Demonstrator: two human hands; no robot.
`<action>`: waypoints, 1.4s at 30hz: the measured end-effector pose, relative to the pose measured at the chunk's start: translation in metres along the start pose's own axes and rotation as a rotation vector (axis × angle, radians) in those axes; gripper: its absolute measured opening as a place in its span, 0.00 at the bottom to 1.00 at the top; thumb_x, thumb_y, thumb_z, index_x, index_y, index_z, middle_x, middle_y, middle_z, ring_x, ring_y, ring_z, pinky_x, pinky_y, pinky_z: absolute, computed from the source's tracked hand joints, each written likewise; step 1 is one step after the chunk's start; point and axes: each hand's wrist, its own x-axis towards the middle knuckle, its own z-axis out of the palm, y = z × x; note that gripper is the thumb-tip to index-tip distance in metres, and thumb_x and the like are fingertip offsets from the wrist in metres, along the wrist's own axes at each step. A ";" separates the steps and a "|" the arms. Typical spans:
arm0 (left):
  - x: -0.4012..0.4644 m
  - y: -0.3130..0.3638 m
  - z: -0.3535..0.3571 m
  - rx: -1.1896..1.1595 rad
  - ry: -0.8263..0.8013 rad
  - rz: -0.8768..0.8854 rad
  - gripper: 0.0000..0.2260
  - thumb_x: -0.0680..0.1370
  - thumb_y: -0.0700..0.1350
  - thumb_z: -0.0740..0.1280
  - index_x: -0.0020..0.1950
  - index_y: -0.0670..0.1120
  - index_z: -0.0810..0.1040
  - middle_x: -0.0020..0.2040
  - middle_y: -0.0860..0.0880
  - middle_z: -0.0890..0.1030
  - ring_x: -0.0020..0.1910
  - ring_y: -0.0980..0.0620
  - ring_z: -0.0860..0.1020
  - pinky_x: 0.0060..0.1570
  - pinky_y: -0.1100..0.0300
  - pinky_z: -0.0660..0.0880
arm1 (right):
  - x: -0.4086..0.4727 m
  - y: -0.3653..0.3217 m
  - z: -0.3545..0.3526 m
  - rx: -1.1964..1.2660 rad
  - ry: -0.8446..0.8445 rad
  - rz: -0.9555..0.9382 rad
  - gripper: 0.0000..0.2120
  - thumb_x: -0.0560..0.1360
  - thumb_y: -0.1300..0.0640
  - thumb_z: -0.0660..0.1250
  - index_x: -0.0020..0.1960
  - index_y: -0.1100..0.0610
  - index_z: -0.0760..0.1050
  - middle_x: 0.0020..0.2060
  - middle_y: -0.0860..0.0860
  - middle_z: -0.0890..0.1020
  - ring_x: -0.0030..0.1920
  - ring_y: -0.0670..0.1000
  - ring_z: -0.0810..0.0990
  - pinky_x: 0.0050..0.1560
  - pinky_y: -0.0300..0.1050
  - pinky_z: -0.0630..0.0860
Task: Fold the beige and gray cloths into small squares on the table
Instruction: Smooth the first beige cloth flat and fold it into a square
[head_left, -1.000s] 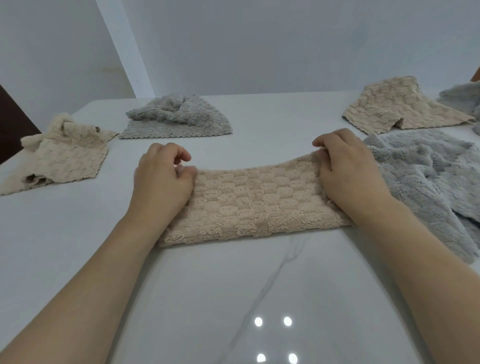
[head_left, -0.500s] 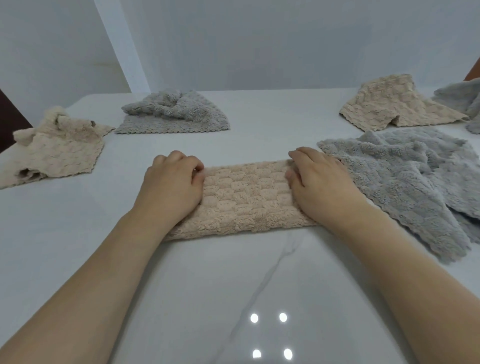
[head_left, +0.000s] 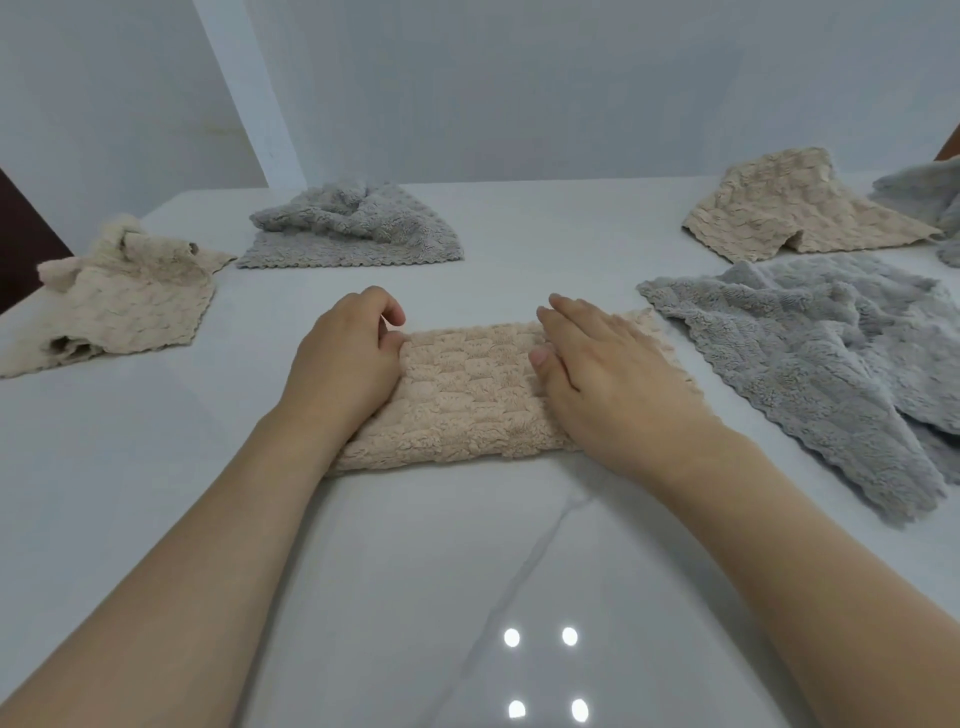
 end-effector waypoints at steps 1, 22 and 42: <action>-0.001 0.003 -0.001 0.064 0.023 0.017 0.06 0.78 0.42 0.63 0.54 0.48 0.76 0.51 0.47 0.76 0.52 0.43 0.74 0.53 0.49 0.70 | 0.000 0.000 0.002 -0.001 -0.029 0.000 0.25 0.83 0.47 0.46 0.78 0.54 0.55 0.78 0.49 0.54 0.77 0.49 0.50 0.77 0.48 0.45; -0.034 0.042 0.017 0.273 -0.397 0.195 0.26 0.83 0.57 0.43 0.80 0.51 0.46 0.80 0.54 0.45 0.78 0.56 0.42 0.76 0.55 0.39 | 0.001 0.011 0.015 -0.070 -0.176 0.050 0.26 0.82 0.45 0.41 0.79 0.49 0.44 0.78 0.44 0.45 0.77 0.45 0.42 0.76 0.48 0.39; -0.045 0.063 0.012 0.178 -0.243 0.127 0.27 0.83 0.55 0.44 0.80 0.44 0.48 0.80 0.47 0.49 0.79 0.49 0.46 0.76 0.51 0.40 | 0.008 -0.007 0.017 -0.025 -0.011 0.152 0.27 0.83 0.48 0.43 0.79 0.57 0.48 0.79 0.51 0.48 0.78 0.51 0.45 0.77 0.50 0.41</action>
